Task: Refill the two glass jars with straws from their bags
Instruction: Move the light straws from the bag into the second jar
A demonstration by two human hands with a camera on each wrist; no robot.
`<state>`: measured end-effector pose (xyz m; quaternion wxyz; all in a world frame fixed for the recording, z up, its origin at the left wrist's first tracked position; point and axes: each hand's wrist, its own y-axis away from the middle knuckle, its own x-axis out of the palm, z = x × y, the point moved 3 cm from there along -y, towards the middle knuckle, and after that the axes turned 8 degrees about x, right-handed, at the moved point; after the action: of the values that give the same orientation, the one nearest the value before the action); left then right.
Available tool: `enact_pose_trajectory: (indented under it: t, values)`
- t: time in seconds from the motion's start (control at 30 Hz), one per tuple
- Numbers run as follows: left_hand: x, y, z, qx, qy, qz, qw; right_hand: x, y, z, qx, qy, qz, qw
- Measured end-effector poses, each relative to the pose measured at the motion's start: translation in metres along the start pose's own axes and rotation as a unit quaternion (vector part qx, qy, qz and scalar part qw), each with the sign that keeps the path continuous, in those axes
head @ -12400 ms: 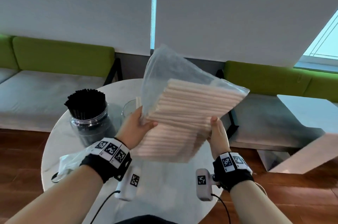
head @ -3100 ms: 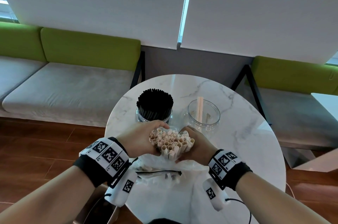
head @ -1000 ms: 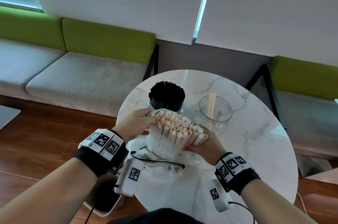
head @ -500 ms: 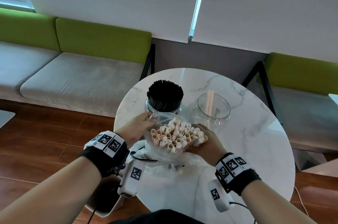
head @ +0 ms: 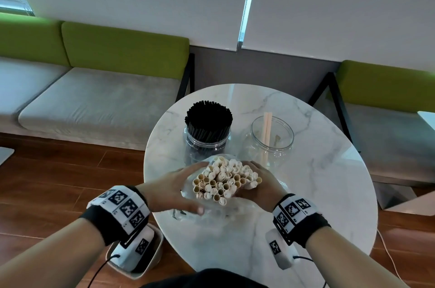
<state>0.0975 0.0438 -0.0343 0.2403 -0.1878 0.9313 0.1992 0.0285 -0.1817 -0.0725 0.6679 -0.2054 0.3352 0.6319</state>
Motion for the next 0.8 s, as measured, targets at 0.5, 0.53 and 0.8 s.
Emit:
enact_pose_trajectory:
  t: [0.5, 0.53, 0.8]
  values:
    - [0.012, -0.031, 0.022, -0.059, 0.1, -0.243, 0.963, 0.011, 0.008, -0.011, 0.088, -0.21, -0.085, 0.97]
    - [0.01, -0.031, 0.024, -0.07, 0.094, -0.232, 0.966, 0.013, 0.008, -0.012, 0.09, -0.208, -0.078, 0.971]
    - [-0.014, -0.011, -0.033, -0.025, -0.227, -0.225, 0.947, 0.008, -0.003, -0.023, 0.089, -0.162, -0.072, 0.98]
